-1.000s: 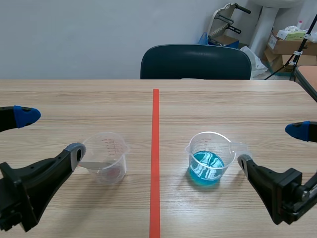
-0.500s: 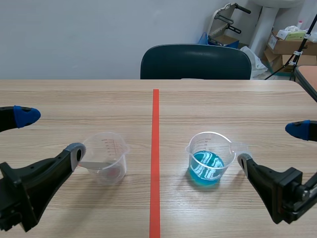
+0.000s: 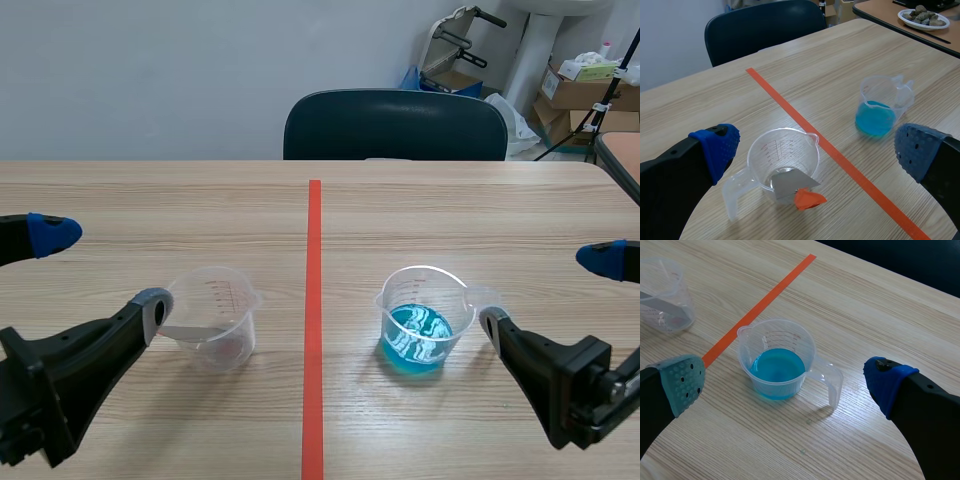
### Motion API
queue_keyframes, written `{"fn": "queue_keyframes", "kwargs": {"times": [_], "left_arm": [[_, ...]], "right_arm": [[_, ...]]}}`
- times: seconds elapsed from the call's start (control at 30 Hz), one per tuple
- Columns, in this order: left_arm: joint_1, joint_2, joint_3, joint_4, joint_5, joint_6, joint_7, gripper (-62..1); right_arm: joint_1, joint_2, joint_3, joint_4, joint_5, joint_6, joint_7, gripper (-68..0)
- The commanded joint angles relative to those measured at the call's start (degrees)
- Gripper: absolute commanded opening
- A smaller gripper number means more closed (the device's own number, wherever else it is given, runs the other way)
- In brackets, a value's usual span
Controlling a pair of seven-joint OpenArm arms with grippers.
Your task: Do the redox reaction experiment
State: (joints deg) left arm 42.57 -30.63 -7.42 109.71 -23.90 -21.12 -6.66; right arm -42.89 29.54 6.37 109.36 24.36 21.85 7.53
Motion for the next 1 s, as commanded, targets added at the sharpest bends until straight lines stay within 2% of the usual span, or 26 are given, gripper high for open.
{"fn": "queue_keyframes", "kwargs": {"times": [0.0, 0.3, 0.5, 0.6, 0.7, 0.9, 0.97], "left_arm": [[0.42, 0.15, 0.31, 0.59, -0.48, -0.02, -0.76, 1.4], [0.42, 0.13, 0.31, 0.59, -0.31, 0.00, -0.24, 1.4], [0.81, -0.55, -0.66, 0.61, -0.33, 1.11, 0.02, 1.4], [3.06, -2.64, -2.60, 0.61, -0.59, 1.31, -3.15, 1.4], [6.43, -5.35, -5.38, 0.61, -1.90, 1.46, -6.84, 1.4], [13.55, -10.21, -13.05, 0.61, -6.84, 1.44, -9.46, 1.4], [16.09, -12.15, -15.15, 0.61, -7.72, 1.44, -10.47, 1.4]], "right_arm": [[-0.11, 0.42, 0.42, 0.96, 0.04, 0.02, 1.01, 0.4], [1.62, 0.44, -0.31, 0.96, -0.26, 0.70, 0.74, 0.4], [6.84, 0.46, -5.57, 0.92, -3.65, 2.51, 0.11, 0.4], [10.08, 0.46, -8.79, 0.92, -4.22, 3.52, 0.13, 0.4], [13.86, 0.46, -12.52, 0.92, -5.90, 3.52, -0.13, 0.4], [23.30, 0.46, -20.98, -0.72, -8.26, 3.80, -2.12, 0.4], [26.88, 0.46, -24.17, -2.32, -8.57, 4.87, -2.29, 0.4]]}}
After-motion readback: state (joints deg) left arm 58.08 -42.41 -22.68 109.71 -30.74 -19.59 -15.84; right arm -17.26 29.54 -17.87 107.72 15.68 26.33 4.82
